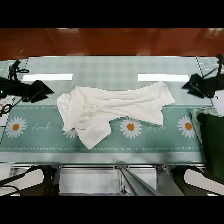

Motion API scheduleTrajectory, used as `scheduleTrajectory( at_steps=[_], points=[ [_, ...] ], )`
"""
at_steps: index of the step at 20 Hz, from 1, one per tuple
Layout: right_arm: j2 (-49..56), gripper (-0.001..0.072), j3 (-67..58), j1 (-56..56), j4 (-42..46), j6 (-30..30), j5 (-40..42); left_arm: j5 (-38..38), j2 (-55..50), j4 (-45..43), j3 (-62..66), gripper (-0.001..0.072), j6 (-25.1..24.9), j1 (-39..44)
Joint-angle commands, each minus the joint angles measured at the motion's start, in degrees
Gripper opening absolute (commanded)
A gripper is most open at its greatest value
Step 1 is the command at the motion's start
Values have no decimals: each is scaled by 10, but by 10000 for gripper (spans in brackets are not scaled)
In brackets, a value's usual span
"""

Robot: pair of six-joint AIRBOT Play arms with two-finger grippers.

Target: Fold the shirts.

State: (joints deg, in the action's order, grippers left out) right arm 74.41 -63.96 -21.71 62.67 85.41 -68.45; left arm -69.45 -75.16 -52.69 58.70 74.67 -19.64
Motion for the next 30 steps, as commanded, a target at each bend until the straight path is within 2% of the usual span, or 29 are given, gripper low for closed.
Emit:
scheduleTrajectory(
  at_steps=[1, 3, 5, 11, 13, 16, 17, 18, 22, 26, 30],
  points=[
    [-75, 417, 178, -55, -77, -70, 40, -26, 58, 87, -126, 508, -58, -18],
    [-89, 417, 245, -61, -131, -125, 39, -32, 65, 123, -175, 507, -81, -18],
    [-89, 417, 271, -60, -155, -152, 35, -31, 55, 127, -188, 508, -82, -17],
    [-89, 416, 275, -60, -162, -158, 33, -24, -2, 134, -188, 508, -82, 23],
    [-89, 416, 275, -60, -162, -158, 34, 8, -25, 141, -188, 507, -82, 62],
    [-89, 416, 275, -60, -162, -158, 34, 105, -45, 187, -188, 504, -80, 98],
    [-89, 416, 275, -60, -162, -158, 34, 126, -45, 216, -187, 339, -84, 100],
    [-89, 416, 275, -60, -160, -158, 35, 130, -45, 232, -182, 36, -100, 99],
    [-81, 416, 286, -59, -150, -150, 39, 102, -45, 242, -148, 24, -125, 99],
    [-30, 416, 296, -27, -172, -157, 43, 94, -45, 242, -144, 23, -125, 100],
    [22, 416, 292, 24, -231, -173, 71, 92, -45, 242, -144, 24, -125, 100]
  ],
)
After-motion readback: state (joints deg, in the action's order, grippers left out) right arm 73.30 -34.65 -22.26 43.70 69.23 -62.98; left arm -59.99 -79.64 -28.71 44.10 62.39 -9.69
